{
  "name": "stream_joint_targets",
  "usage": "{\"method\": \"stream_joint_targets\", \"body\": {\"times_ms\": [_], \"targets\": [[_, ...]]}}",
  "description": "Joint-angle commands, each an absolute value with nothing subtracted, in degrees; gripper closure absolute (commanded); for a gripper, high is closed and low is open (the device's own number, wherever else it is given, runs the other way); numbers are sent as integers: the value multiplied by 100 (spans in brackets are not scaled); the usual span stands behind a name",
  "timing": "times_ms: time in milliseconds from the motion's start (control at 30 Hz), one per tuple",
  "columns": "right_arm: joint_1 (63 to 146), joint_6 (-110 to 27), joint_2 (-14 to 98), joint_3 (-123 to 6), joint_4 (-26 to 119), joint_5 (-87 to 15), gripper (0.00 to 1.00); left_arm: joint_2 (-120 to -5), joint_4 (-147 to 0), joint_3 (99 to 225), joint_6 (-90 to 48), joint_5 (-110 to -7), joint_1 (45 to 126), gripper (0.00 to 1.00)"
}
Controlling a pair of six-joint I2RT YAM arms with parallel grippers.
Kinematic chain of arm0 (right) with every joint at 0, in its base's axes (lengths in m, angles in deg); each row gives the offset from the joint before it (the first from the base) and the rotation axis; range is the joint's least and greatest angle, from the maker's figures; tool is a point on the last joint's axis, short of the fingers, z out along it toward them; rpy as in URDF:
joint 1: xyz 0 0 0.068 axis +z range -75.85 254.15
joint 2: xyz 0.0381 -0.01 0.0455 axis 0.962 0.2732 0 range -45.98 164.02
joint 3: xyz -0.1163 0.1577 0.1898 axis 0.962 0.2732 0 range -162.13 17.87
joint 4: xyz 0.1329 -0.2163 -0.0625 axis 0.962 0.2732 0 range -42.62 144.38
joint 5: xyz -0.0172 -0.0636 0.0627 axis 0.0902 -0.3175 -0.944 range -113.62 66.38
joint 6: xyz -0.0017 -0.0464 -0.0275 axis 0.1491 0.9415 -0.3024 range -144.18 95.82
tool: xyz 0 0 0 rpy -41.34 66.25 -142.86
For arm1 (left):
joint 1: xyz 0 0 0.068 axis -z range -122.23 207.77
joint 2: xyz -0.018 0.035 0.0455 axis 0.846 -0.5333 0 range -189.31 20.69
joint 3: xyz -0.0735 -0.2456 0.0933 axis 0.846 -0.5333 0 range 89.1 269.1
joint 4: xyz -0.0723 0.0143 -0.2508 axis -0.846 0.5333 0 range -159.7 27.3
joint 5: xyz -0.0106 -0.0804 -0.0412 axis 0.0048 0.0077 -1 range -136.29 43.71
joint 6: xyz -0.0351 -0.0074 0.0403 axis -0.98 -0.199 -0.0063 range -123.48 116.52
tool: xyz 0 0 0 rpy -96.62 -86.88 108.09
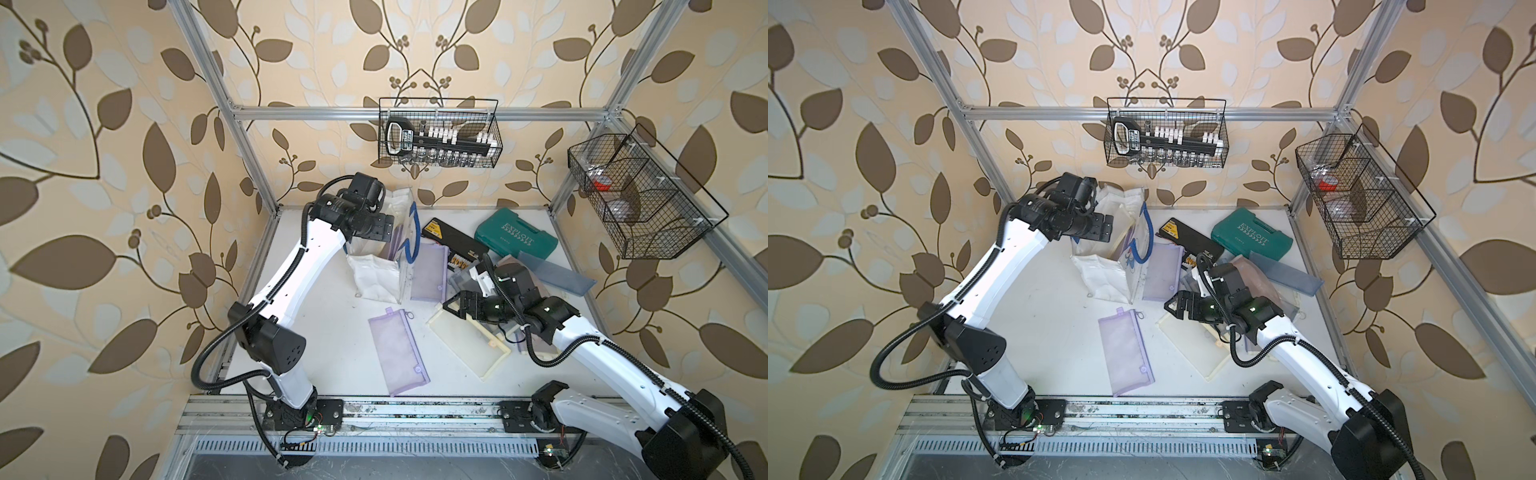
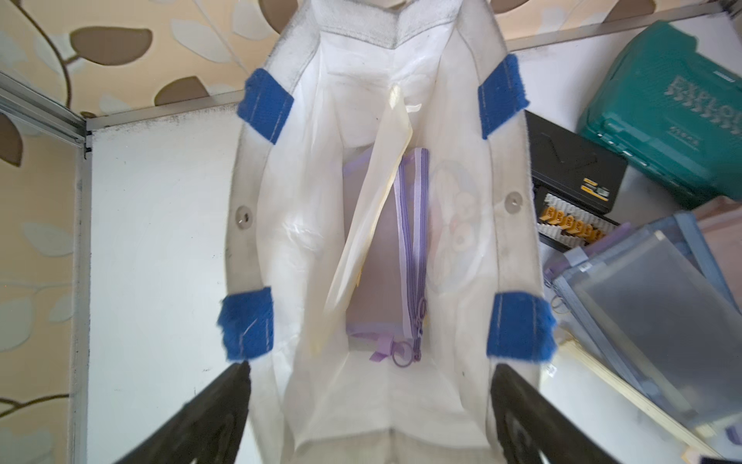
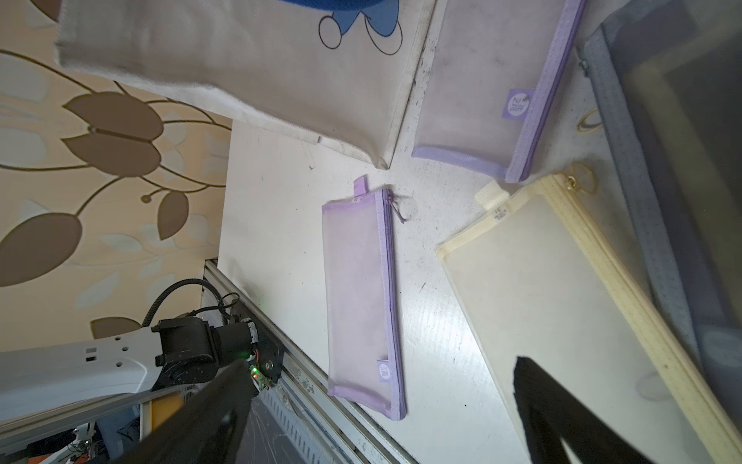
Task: Put the pencil pouch into the canvas bag
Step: Place the pencil pouch in the canvas bag, then pick up the pencil pouch from the center of the board.
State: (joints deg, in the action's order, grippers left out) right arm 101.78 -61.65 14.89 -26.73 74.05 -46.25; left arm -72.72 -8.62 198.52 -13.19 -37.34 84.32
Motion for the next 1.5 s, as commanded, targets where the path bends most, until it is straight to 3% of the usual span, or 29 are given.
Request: {"method": "stream_joint_targets", "body": {"times_ms": [0, 467, 767, 1167, 1467], "targets": [[10221, -6151, 1520, -2567, 7267, -4576, 1, -6441, -473, 19382, -1575, -4147, 8561, 2], [10796, -6282, 2299, -2152, 6565, -4719, 2, -3624, -995, 15433, -3395, -6251, 8667, 3], [11599, -6312, 3593, -2478, 5898, -4737, 7, -2807, -2448, 12752, -4901, -7047, 8662, 14], [11901, -6324, 4725, -2783, 5401, -4822, 22, -3413, -4208, 11405, -5628, -7155, 8699, 28], [12010, -6561, 5353, -2731, 4730, -5227, 35, -4449, -5517, 11186, -5942, -7145, 8869, 38]]}}
